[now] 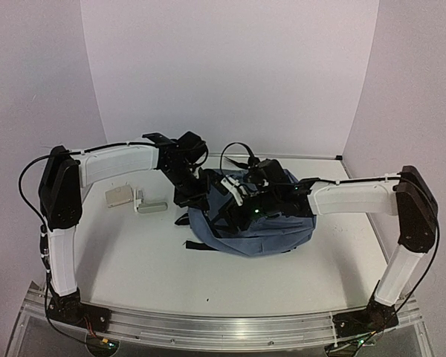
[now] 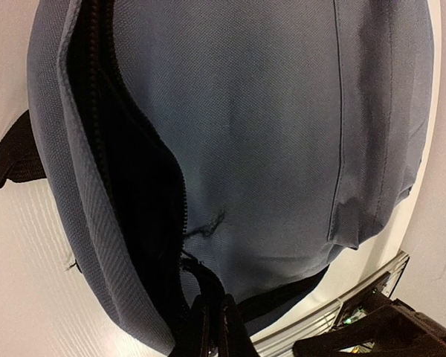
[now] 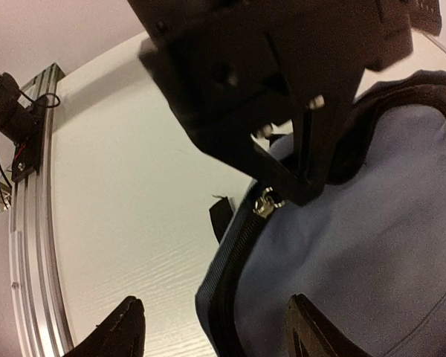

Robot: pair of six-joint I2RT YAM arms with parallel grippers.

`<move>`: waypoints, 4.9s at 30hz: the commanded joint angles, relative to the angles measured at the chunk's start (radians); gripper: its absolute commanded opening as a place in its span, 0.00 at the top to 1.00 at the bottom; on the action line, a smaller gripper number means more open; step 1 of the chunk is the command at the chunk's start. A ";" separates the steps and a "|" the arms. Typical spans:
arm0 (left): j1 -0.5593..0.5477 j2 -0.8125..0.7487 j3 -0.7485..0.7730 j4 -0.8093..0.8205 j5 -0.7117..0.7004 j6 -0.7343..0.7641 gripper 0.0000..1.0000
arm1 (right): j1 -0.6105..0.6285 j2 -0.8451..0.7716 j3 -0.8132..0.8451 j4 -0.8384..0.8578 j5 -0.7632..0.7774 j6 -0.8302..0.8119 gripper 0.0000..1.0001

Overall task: Pack the student bag
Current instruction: Zip the student bag at the center of the board.

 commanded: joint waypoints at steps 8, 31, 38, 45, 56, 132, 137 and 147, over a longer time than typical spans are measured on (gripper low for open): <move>0.028 -0.072 -0.063 0.084 0.019 -0.049 1.00 | 0.038 0.140 0.059 0.116 0.094 0.047 0.85; 0.152 -0.107 -0.088 0.116 0.047 0.009 1.00 | 0.076 -0.051 -0.012 -0.046 0.177 -0.055 0.40; 0.152 -0.127 -0.099 0.129 0.045 -0.008 1.00 | 0.077 0.174 0.216 -0.004 0.229 -0.021 0.35; 0.153 -0.111 -0.065 0.122 0.034 -0.015 1.00 | 0.077 0.294 0.280 0.006 0.263 0.012 0.62; 0.171 -0.029 0.043 0.082 0.009 0.028 1.00 | 0.108 0.054 -0.007 -0.007 0.199 -0.092 1.00; 0.205 -0.105 -0.125 0.273 0.095 -0.050 1.00 | 0.074 -0.468 -0.371 -0.341 0.312 -0.574 1.00; 0.167 -0.119 -0.200 0.402 0.187 -0.101 1.00 | 0.015 -0.645 -0.542 -0.357 0.407 -0.767 0.99; 0.029 -0.089 -0.195 0.490 0.241 -0.159 1.00 | 0.001 -0.463 -0.157 -0.399 0.112 -0.367 0.21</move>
